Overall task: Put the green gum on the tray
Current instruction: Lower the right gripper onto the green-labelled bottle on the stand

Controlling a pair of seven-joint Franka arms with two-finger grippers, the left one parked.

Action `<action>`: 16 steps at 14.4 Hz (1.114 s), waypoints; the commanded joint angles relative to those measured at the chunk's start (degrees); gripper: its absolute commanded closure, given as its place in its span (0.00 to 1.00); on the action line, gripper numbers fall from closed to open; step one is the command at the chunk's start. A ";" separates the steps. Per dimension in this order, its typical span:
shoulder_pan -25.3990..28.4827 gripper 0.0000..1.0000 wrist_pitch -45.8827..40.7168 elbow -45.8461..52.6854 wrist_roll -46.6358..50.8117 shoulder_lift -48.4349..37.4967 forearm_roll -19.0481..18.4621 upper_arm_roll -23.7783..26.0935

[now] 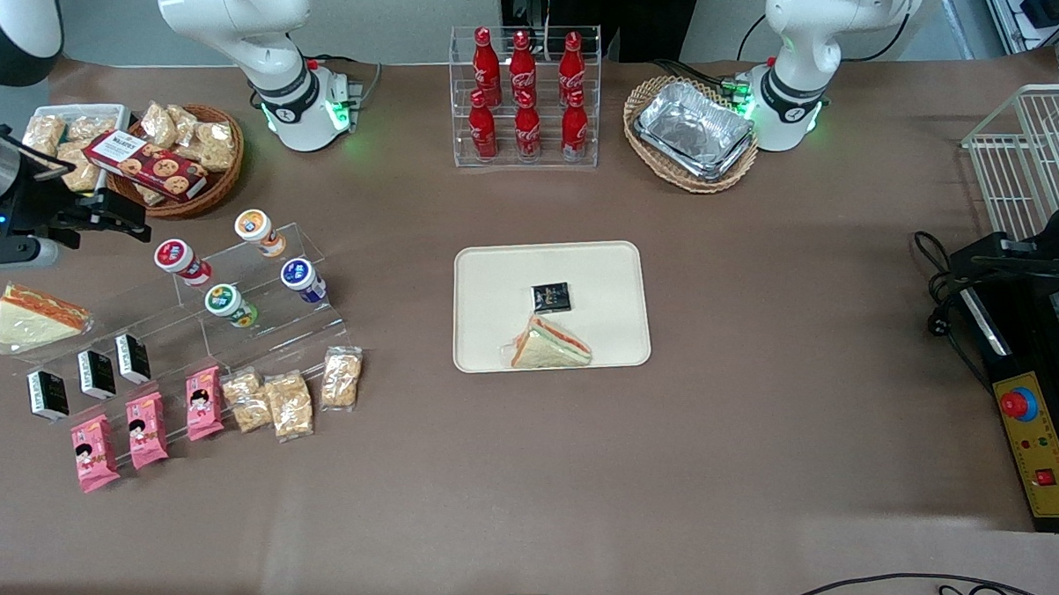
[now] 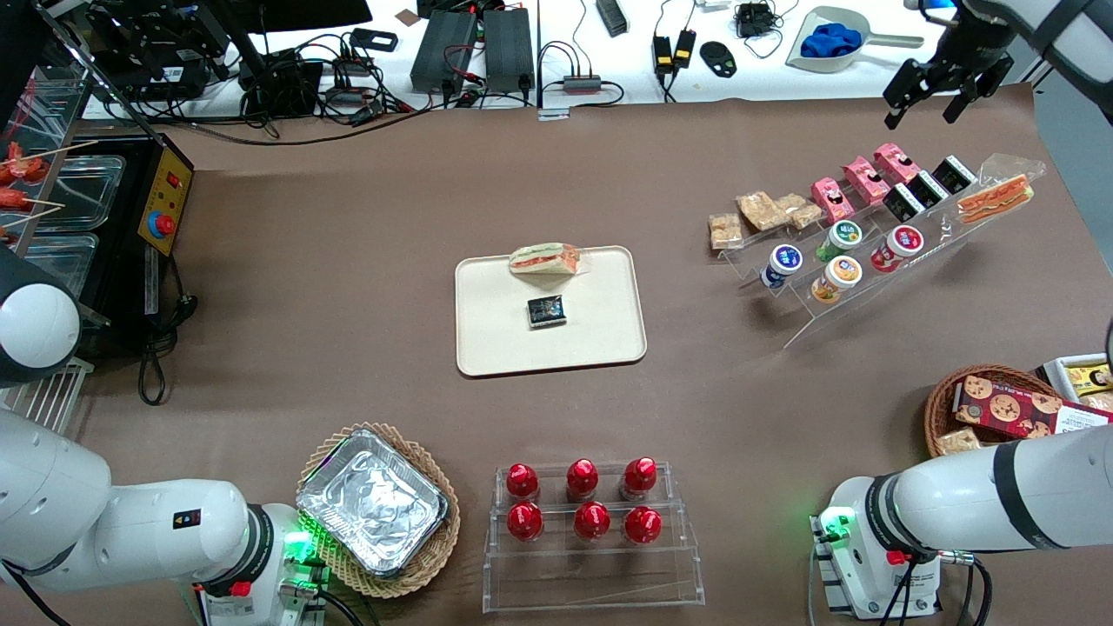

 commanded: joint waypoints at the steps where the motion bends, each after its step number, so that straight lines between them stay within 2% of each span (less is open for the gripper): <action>1: 0.19 0.00 9.39 -12.54 -0.73 -5.79 0.51 -0.20; 6: 0.28 0.00 18.44 -21.15 -1.69 -5.53 0.51 -0.37; 8: 0.02 0.00 23.27 -23.97 -7.31 -4.31 0.59 -0.73; 13: 0.01 0.00 30.58 -27.31 -7.24 0.27 1.03 -2.13; 16: 0.10 0.00 40.75 -34.68 -7.15 0.62 1.30 -2.13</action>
